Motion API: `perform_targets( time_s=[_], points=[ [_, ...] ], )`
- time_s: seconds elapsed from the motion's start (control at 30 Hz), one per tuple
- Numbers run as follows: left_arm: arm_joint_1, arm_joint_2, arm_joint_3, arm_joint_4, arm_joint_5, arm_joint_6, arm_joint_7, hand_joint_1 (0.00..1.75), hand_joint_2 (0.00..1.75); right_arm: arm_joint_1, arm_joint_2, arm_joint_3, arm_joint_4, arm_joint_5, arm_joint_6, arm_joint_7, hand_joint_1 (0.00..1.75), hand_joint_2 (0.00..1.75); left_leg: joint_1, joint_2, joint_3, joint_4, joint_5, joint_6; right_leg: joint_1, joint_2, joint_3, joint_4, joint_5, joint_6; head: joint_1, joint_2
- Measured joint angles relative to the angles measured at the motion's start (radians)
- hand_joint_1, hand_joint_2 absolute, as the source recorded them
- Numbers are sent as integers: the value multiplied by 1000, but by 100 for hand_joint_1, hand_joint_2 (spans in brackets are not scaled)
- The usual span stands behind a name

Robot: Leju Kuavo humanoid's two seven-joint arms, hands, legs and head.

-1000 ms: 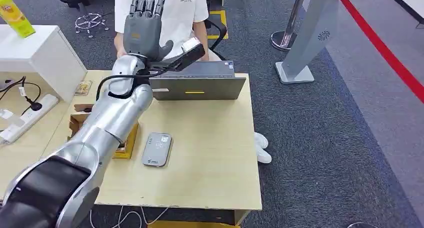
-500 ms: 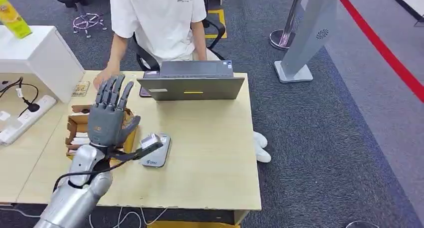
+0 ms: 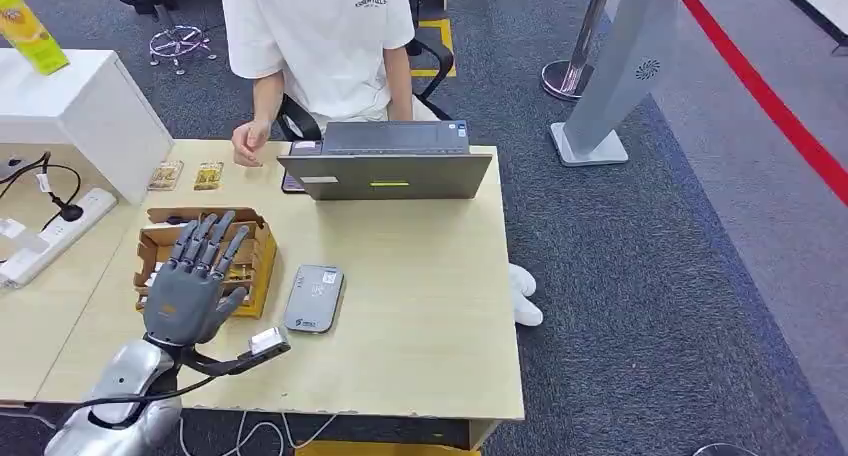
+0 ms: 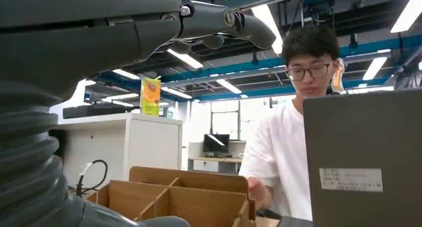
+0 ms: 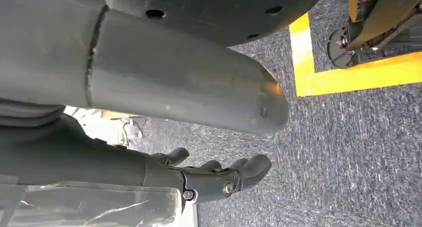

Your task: Pass the card to the sensor for recognition and then transmit it.

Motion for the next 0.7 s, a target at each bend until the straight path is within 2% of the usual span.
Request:
perform_targets(
  time_s=[0.37,0.7],
  points=[
    [-45,-12,0,71,-13,-54,-2,0,175,0,0,-15,0,-8,1,3,0,0,0,0,0,0,0,0,0,0,0,0,0,0,0,0],
    [-20,-11,0,68,-23,-110,1,0,175,-1,0,-22,0,-24,-20,6,0,0,0,0,0,0,0,0,0,1,0,0,0,0,0,0]
  ],
)
